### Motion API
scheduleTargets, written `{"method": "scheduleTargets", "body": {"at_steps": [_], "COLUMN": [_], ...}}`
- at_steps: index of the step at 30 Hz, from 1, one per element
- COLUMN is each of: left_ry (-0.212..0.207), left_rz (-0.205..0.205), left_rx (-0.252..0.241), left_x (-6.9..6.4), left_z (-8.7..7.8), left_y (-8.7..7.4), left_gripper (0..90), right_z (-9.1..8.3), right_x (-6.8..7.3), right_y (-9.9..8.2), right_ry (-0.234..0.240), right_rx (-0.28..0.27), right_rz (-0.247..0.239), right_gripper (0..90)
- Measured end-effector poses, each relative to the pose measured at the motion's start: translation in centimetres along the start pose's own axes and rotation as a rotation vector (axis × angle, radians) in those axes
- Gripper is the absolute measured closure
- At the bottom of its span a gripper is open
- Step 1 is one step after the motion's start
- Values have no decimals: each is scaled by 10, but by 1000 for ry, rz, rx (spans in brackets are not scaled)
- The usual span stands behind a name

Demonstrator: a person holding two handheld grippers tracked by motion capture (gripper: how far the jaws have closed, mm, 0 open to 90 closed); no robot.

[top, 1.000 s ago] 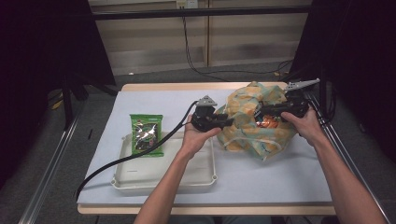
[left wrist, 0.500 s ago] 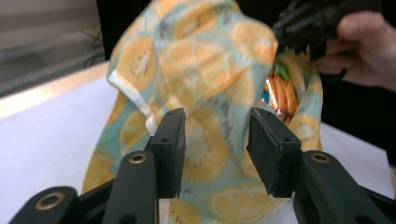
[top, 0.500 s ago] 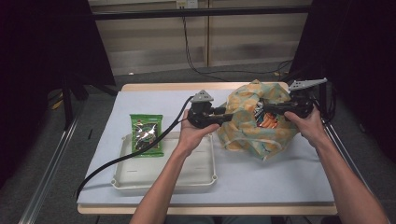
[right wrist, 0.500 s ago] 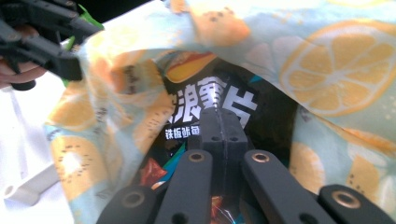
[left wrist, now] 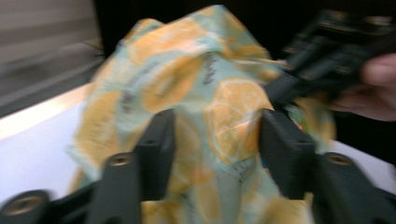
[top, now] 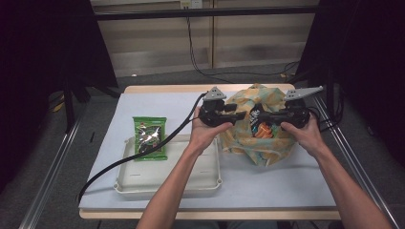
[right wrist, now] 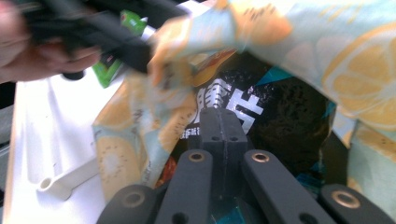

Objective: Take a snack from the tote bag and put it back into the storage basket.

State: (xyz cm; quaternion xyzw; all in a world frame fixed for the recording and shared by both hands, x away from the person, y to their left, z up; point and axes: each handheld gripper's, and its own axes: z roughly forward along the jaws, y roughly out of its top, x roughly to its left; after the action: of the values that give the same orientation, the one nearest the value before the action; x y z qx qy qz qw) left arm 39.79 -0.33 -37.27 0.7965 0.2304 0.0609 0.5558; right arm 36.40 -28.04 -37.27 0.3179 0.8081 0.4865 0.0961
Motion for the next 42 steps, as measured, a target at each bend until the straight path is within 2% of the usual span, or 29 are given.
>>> {"method": "scheduleTargets", "body": {"at_steps": [2,3,5,9,13,15,18,20,24,26,28,29,32,34,39,42], "left_ry": [31,22,14,9,34,30,26,37,16,5,-2,-4,-13,-16,-15,-6], "left_rz": [16,14,6,-1,-22,-44,-53,-57,-55,-47,-50,-51,-60,-59,-59,-56], "left_rx": [26,24,24,17,7,3,3,6,16,22,19,17,6,3,-4,-2], "left_x": [3,4,5,6,8,11,11,11,9,8,8,8,8,8,8,7], "left_z": [2,3,5,6,7,8,11,12,14,14,15,15,14,13,12,11], "left_y": [-2,-3,-4,-4,-4,-5,-7,-8,-11,-12,-12,-12,-11,-10,-9,-9], "left_gripper": [707,836,886,900,900,900,900,900,900,900,900,900,900,899,897,896], "right_z": [-1,-2,-3,-7,-12,-13,-12,-13,-13,-15,-21,-24,-30,-29,-10,-3], "right_x": [3,5,8,11,16,16,15,13,10,5,1,-2,-7,-12,-16,-20], "right_y": [-2,-3,-5,-13,-21,-26,-34,-34,-30,-27,-23,-20,-13,-9,-6,-6], "right_ry": [7,18,22,27,33,27,38,36,39,48,54,55,23,19,16,28], "right_rx": [-5,-9,-8,-19,-12,-3,5,0,3,-17,-51,-69,-81,-71,18,36], "right_rz": [-5,-8,-12,-11,-19,-20,-9,-7,-24,-10,0,7,28,48,81,116], "right_gripper": [900,900,900,900,900,900,900,900,889,787,770,726,655,602,464,392]}}
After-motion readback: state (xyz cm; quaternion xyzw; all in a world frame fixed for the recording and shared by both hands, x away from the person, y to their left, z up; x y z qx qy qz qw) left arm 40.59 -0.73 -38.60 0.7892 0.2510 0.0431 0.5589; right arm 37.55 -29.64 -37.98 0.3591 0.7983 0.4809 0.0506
